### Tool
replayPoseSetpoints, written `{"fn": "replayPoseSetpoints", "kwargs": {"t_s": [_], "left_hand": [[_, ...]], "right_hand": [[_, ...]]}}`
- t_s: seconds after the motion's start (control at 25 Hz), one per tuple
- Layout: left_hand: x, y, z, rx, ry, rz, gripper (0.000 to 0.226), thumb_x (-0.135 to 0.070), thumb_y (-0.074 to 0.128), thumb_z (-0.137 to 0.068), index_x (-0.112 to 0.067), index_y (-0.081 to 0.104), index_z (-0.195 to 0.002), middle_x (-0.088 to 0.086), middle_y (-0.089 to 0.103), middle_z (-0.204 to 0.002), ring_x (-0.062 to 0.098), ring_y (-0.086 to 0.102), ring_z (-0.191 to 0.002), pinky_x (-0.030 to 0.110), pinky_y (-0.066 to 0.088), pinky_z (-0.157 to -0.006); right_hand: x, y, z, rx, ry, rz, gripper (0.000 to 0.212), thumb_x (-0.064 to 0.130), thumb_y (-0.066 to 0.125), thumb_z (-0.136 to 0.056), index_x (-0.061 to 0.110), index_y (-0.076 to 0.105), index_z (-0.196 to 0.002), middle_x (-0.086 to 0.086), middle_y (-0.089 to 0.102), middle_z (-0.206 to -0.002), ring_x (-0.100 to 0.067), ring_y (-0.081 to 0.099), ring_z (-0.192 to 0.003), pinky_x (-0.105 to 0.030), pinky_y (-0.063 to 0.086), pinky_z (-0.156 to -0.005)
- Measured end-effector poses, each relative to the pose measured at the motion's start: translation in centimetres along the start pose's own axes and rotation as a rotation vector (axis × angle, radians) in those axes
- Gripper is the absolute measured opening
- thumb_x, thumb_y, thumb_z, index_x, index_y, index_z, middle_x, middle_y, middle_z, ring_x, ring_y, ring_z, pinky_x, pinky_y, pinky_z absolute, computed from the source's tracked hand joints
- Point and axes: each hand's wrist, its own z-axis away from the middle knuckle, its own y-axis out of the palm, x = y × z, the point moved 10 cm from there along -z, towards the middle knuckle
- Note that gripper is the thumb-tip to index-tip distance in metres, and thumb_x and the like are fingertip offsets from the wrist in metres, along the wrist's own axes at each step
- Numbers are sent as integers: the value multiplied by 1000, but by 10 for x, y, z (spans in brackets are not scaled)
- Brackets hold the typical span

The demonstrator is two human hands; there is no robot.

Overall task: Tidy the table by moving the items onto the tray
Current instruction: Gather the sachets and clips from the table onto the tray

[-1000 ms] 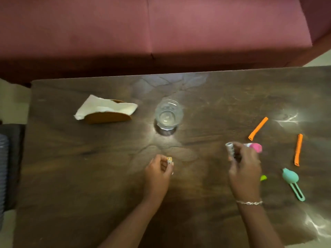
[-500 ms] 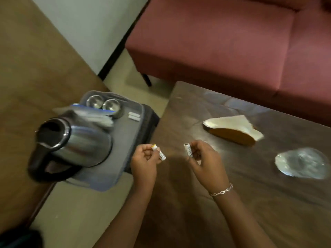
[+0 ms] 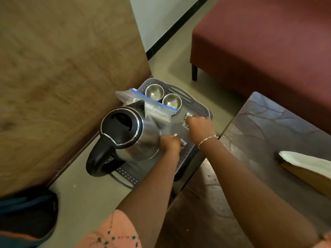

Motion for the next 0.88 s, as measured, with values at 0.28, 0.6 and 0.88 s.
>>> {"fn": "replayPoseSetpoints", "kwargs": {"t_s": [0.28,0.6,0.88], "left_hand": [[5,27,-30,85,-67,-34,6,4,57,-85,6,61,-82,23,67,-95,28,63,-73,53,54,-76],[-8,43,-7,160,-61,16,27,13,47,-88,-3,47,-66,11,50,-65,18,49,-55,18,47,-37],[-16,45,8,223,-9,-110,24,9,42,-91,-11,46,-79,7,52,-72,15,52,-63,25,48,-60]], "right_hand": [[-10,31,-28,58,-19,-70,21,4,51,-86,0,57,-106,-22,62,-105,-37,59,-97,-40,47,-80],[-53,-29,4,-358,85,-374,26,-7,47,-81,1,62,-101,-20,64,-99,-37,59,-87,-38,46,-72],[-84,-40,55,-472,186,-399,27,-2,49,-85,3,60,-109,-16,58,-113,-32,55,-99,-38,48,-80]]}}
